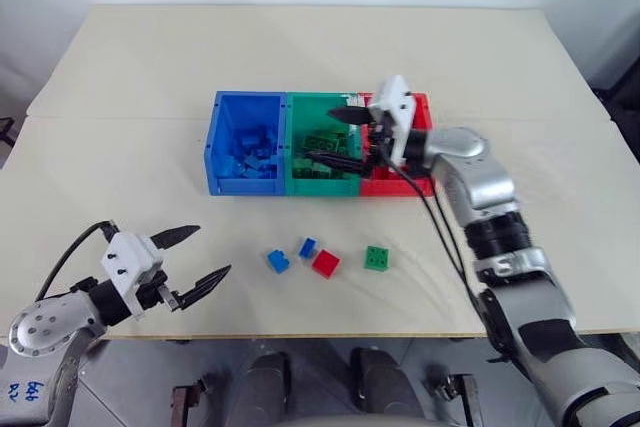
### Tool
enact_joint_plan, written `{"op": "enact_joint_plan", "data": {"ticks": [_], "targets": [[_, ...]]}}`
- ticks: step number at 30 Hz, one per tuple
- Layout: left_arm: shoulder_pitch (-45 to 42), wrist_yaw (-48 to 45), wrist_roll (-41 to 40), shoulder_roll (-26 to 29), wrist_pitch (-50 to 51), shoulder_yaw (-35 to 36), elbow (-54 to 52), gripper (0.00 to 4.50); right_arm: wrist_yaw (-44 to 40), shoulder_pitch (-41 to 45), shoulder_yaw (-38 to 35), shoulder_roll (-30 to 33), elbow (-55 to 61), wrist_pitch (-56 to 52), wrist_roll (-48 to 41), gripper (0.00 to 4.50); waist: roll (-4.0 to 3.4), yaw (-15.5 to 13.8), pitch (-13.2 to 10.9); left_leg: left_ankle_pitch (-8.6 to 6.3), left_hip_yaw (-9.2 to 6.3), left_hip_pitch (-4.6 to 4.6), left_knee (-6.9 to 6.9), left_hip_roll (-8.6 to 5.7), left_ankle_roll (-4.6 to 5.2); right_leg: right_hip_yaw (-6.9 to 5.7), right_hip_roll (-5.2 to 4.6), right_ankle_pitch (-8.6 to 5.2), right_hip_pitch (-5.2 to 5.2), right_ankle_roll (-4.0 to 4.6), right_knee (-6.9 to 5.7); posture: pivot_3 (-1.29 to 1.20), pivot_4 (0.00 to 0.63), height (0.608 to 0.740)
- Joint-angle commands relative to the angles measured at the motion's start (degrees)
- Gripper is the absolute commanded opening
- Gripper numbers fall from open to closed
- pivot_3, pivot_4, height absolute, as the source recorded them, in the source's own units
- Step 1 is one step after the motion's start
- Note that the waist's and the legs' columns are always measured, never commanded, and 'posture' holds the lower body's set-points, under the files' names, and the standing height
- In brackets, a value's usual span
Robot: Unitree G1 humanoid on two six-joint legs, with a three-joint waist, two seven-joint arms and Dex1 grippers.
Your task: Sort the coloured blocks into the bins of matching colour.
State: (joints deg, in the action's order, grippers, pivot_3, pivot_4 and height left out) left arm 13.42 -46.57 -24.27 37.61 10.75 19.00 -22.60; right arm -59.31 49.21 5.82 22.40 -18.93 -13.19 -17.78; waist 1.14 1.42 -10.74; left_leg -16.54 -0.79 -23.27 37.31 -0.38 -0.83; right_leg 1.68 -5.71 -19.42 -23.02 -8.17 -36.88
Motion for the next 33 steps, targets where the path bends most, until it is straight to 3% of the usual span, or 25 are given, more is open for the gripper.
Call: {"op": "enact_joint_plan", "data": {"ticks": [1, 4, 13, 18, 23, 33], "targets": [[-4.0, -1.6, -0.6, 0.8, 0.1, -2.8, -0.3, 4.5, -3.3, -7.0, -5.1, 5.5, 9.1, -1.6, -4.3, 4.47, 0.01, 0.1, 0.0, 0.0, 0.02, 0.02, 0.0, 0.01, 0.01, 0.01, 0.01, 0.0, 0.02, 0.0, 0.03, 0.0, 0.15, 0.74], [-8.8, -3.7, 1.0, 1.2, -1.4, -6.1, 4.0, 4.5, -6.1, -17.8, -10.4, 10.3, 14.0, 0.7, -7.2, 4.47, 0.0, -0.7, 0.0, -0.01, -0.09, 0.04, -0.03, 0.0, 0.01, -0.1, 0.04, 0.0, 0.17, 0.0, 0.15, 0.0, 0.15, 0.74], [-19.5, -13.2, 1.2, 2.5, -3.4, -12.4, 14.4, 4.5, -4.9, -48.5, -29.6, 16.8, 28.2, 5.0, -11.5, 4.47, -0.04, 0.0, 0.0, -0.01, 0.14, 0.21, -0.03, 0.07, 0.04, 0.06, 0.17, 0.0, 0.3, -0.01, 0.14, 0.0, 0.15, 0.74], [-22.6, -17.6, -0.1, 2.7, -3.2, -13.7, 16.3, 4.5, -8.4, -56.9, -33.6, 19.9, 24.9, 11.6, -9.5, 4.47, -0.03, 0.2, 0.0, -0.16, 0.24, 0.68, -0.04, 0.05, 0.35, 0.19, 0.16, 0.02, 0.69, -0.05, 0.38, 0.0, 0.15, 0.74], [-22.3, -18.8, 0.4, 3.0, -4.2, -13.0, 15.9, 4.5, -10.2, -52.7, -29.8, 21.5, 20.8, 13.5, -9.3, 4.47, -0.04, 0.4, 0.0, -0.28, 0.47, 1.72, -0.3, 0.24, 0.38, 0.24, 0.17, 0.02, 1.64, -0.05, 0.76, 0.0, 0.15, 0.74], [-11.8, -14.0, 0.3, 3.9, -4.5, -6.2, 10.9, 4.5, -14.2, -35.0, -4.8, 19.2, 26.0, -0.9, -7.2, 4.47, -0.04, 0.2, 0.0, -0.58, 0.52, 1.69, -0.27, 0.57, 0.26, 0.19, -0.03, 0.05, 1.52, 0.08, 0.9, 0.0, 0.15, 0.74]]}}
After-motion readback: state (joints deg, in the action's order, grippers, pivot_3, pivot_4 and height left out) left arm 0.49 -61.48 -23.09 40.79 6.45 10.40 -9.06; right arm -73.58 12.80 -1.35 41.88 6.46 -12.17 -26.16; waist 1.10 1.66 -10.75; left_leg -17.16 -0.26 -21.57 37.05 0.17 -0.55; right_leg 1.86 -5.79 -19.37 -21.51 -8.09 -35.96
